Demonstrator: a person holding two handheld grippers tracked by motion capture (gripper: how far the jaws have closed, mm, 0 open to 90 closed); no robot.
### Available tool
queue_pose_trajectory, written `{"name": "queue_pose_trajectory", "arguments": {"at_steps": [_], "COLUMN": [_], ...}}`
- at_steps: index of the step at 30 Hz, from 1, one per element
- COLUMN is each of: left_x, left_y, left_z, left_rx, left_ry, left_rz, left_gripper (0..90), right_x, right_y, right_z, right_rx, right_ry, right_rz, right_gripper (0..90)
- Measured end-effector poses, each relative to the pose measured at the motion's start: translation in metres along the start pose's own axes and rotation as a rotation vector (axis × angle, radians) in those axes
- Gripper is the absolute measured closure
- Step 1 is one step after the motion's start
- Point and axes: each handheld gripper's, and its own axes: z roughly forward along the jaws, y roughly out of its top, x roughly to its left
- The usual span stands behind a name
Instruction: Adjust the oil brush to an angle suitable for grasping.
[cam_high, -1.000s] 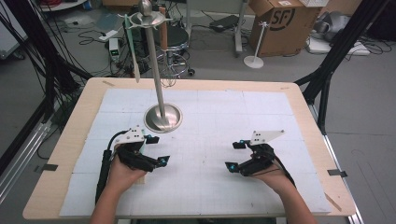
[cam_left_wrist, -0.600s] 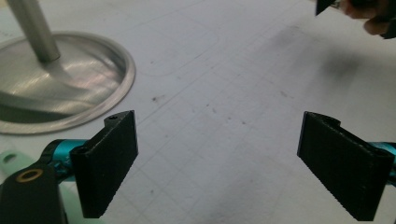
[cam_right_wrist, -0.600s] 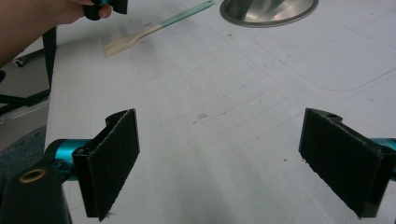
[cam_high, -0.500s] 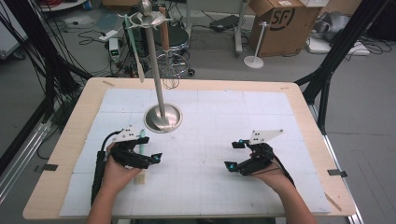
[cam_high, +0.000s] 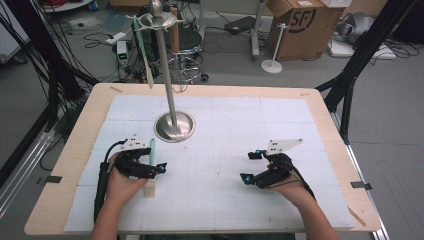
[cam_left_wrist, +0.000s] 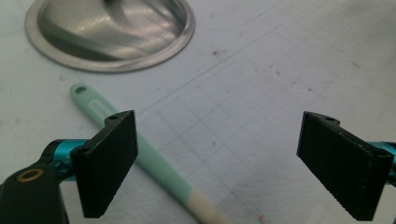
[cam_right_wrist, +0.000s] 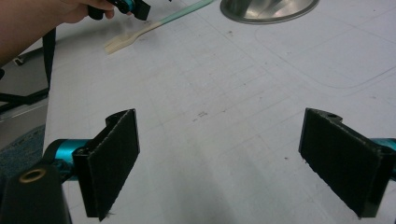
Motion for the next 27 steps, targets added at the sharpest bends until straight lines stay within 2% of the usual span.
{"name": "queue_pose_trajectory", "arguments": {"at_steps": [3,4,7,10,14,16,25,27], "left_x": [0.006,0.007,0.013,0.013,0.007,0.006,0.002,0.002], "left_y": [-0.004,-0.006,-0.011,-0.011,-0.01,-0.01,-0.011,-0.011], "left_z": [0.0,0.001,0.004,0.003,0.004,0.003,-0.002,-0.003], "left_rx": [0.046,0.06,0.117,0.12,0.145,0.144,0.134,0.133], "left_ry": [0.056,0.065,0.092,0.113,0.159,0.158,0.125,0.12], "left_rz": [-0.008,-0.021,-0.022,-0.017,0.034,0.033,0.058,0.051], "left_gripper": [13.7,14.0,17.4,23.9,29.8,33.0,65.5,66.6], "right_x": [0.0,0.0,-0.001,0.0,0.0,0.0,0.0,0.0], "right_y": [0.0,0.0,0.0,0.0,0.0,0.0,0.0,0.0], "right_z": [0.0,0.0,0.0,0.0,0.0,0.0,0.0,0.0], "right_rx": [0.001,0.001,0.0,0.002,0.001,0.001,-0.004,-0.003], "right_ry": [0.0,0.0,-0.001,-0.001,0.0,0.001,0.0,0.001], "right_rz": [0.001,0.001,0.003,0.0,0.0,0.0,-0.002,-0.003], "right_gripper": [11.6,11.6,11.7,11.7,11.7,11.7,11.7,11.6]}}
